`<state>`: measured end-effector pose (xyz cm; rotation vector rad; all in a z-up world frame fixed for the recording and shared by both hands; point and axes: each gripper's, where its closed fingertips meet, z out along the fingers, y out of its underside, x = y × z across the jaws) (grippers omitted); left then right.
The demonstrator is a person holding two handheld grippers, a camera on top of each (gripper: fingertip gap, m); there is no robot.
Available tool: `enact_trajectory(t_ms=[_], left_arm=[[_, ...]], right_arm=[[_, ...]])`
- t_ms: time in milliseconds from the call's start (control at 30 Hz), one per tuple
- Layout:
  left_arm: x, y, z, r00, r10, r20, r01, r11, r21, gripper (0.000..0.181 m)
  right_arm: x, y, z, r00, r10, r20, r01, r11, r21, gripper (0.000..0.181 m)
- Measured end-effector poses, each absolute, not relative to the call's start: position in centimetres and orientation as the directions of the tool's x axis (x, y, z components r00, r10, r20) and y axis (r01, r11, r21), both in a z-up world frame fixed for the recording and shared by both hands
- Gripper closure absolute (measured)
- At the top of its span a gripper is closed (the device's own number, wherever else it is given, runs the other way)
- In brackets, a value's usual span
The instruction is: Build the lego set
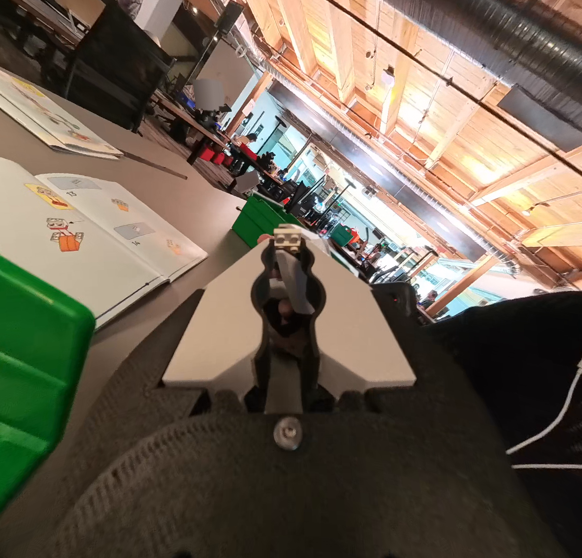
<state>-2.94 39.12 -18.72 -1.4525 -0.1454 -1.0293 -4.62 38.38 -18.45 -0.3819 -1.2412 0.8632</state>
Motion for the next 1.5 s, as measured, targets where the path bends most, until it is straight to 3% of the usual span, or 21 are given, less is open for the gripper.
enact_trajectory(t_ms=[133, 300, 500, 700, 767, 1000, 1167, 1400, 1500], left_arm=[[-4.0, 39.0, -18.9, 0.715, -0.41, 0.566, 0.564, -0.141, -0.814, 0.162], [-7.3, 37.6, -17.6, 0.93, -0.241, 0.278, 0.297, 0.046, -0.954, 0.152], [-7.8, 37.0, -17.7, 0.983, -0.175, 0.054, 0.06, 0.026, -0.998, 0.153], [-5.0, 37.1, -18.9, 0.872, -0.401, 0.28, 0.24, -0.149, -0.959, 0.149], [-4.4, 36.9, -19.2, 0.8, -0.453, 0.392, 0.32, -0.23, -0.919, 0.139], [-5.7, 37.3, -22.1, 0.777, -0.317, 0.544, 0.401, -0.417, -0.816, 0.149], [-4.8, 37.2, -22.5, 0.694, -0.345, 0.632, 0.446, -0.482, -0.754, 0.155], [-5.3, 37.2, -22.8, 0.656, -0.332, 0.678, 0.485, -0.502, -0.716, 0.173], [-5.4, 37.1, -22.6, 0.702, -0.357, 0.616, 0.437, -0.468, -0.768, 0.178]], right_arm=[[-4.8, 39.7, -18.3, 0.067, 0.797, 0.6, -0.339, 0.583, -0.738, 0.172], [-4.7, 42.2, -18.3, 0.082, 0.857, 0.509, -0.314, 0.507, -0.802, 0.172], [-5.0, 41.3, -19.3, 0.075, 0.79, 0.609, -0.285, 0.602, -0.746, 0.172], [-5.4, 38.1, -20.8, 0.1, 0.554, 0.827, -0.268, 0.815, -0.514, 0.171], [-5.5, 37.8, -21.2, 0.105, 0.509, 0.854, -0.26, 0.843, -0.47, 0.171], [-6.0, 37.5, -22.1, 0.149, 0.278, 0.949, -0.174, 0.952, -0.251, 0.172], [-6.0, 36.9, -22.6, 0.157, 0.145, 0.977, -0.145, 0.982, -0.122, 0.172], [-6.1, 36.7, -22.9, 0.159, 0.087, 0.984, -0.133, 0.989, -0.066, 0.172], [-6.1, 36.7, -22.6, 0.145, 0.188, 0.971, -0.157, 0.974, -0.165, 0.165]])
